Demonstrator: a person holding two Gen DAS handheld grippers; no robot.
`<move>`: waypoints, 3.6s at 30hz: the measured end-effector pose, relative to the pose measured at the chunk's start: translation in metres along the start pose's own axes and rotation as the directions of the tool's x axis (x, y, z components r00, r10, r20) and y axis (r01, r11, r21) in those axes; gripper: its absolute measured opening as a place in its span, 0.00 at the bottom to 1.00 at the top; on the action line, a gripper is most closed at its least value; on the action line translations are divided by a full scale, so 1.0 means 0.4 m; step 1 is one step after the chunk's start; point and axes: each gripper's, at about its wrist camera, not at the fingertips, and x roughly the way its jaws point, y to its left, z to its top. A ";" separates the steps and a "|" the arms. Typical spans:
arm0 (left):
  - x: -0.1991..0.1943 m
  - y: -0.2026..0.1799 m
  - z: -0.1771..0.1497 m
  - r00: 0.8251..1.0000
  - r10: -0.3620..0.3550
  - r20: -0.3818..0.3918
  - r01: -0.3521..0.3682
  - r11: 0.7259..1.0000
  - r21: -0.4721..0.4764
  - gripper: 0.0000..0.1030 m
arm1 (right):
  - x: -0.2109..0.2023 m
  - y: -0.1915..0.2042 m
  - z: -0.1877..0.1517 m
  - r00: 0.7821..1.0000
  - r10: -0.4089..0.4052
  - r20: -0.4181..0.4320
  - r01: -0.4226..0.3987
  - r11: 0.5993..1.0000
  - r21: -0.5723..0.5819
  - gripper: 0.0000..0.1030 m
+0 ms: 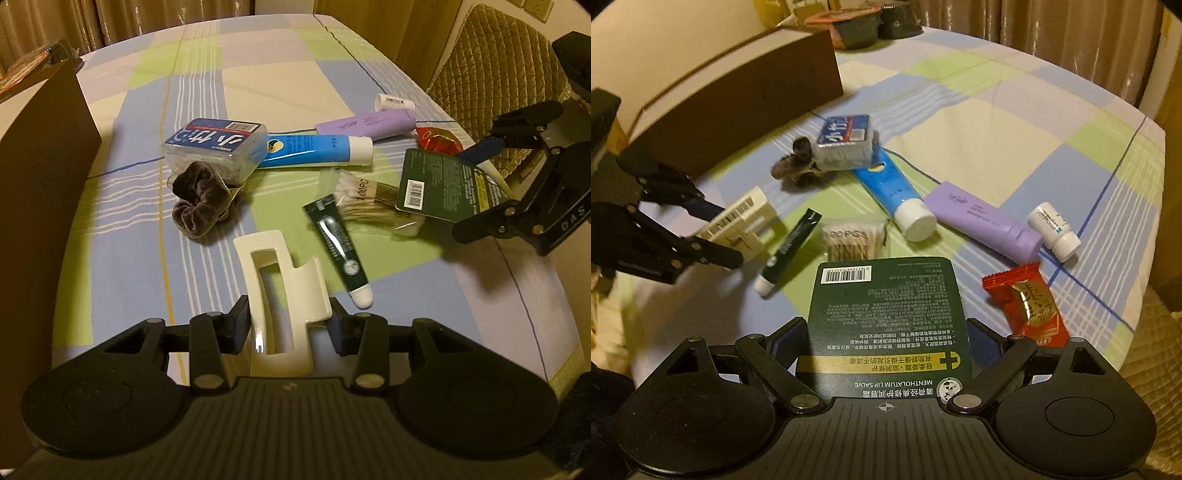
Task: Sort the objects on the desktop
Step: 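Grasp the white hair clip with the left tool while the right tool grasps the green lip-balm card, then carry the hair clip and green card over the brown box with both tools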
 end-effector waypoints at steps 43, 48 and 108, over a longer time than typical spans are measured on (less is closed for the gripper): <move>-0.440 0.413 0.005 0.970 0.123 0.208 -0.140 0.988 0.069 0.36 | -0.069 0.475 0.429 0.967 0.051 0.249 -0.008 0.985 -0.171 0.87; -0.467 0.504 -0.011 0.964 0.170 0.205 -0.182 0.982 0.041 0.36 | -0.019 0.555 0.531 0.959 0.098 0.267 -0.034 0.972 -0.235 0.87; -0.212 0.828 -0.072 0.990 0.107 -0.087 -0.104 0.994 0.040 0.46 | 0.466 0.716 0.656 0.997 0.032 -0.076 -0.042 0.990 -0.133 0.87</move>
